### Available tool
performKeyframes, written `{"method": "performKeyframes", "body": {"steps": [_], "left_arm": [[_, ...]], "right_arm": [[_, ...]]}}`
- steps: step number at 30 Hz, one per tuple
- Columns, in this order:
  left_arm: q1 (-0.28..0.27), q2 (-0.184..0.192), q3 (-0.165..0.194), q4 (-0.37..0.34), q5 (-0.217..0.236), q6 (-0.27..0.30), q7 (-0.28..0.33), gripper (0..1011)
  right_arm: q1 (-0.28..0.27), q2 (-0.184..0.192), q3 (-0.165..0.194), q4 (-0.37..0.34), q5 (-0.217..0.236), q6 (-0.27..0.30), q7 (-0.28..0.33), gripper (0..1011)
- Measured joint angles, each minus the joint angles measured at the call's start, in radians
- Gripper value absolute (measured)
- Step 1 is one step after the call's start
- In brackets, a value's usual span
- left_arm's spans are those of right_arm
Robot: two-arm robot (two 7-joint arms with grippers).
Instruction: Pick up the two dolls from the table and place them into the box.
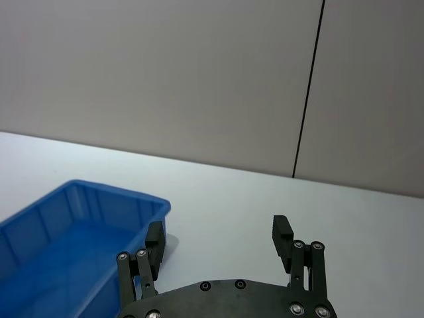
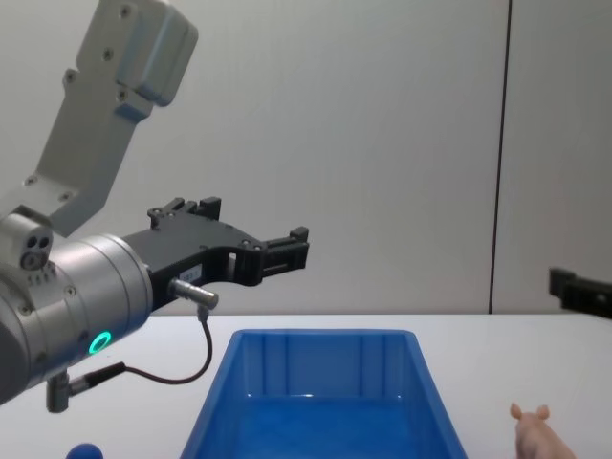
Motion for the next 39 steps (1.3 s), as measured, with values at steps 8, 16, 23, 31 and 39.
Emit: {"method": "performKeyframes", "body": {"steps": [8, 16, 23, 31, 39], "left_arm": [[0.000, 0.000, 0.000, 0.000, 0.000, 0.000, 0.000, 1003], [0.000, 0.000, 0.000, 0.000, 0.000, 0.000, 0.000, 1003], [0.000, 0.000, 0.000, 0.000, 0.000, 0.000, 0.000, 1003], [0.000, 0.000, 0.000, 0.000, 0.000, 0.000, 0.000, 1003], [0.000, 0.000, 0.000, 0.000, 0.000, 0.000, 0.000, 1003]], "right_arm": [[-0.028, 0.042, 0.031, 0.015, 0.034, 0.035, 0.016, 1001], [-0.056, 0.073, 0.051, 0.021, 0.057, 0.073, 0.023, 1001], [-0.072, 0.088, 0.061, 0.030, 0.076, 0.116, 0.031, 1001], [-0.073, 0.085, 0.061, 0.056, 0.094, 0.167, 0.039, 1001], [-0.066, 0.074, 0.053, 0.078, 0.096, 0.200, 0.043, 901]]}}
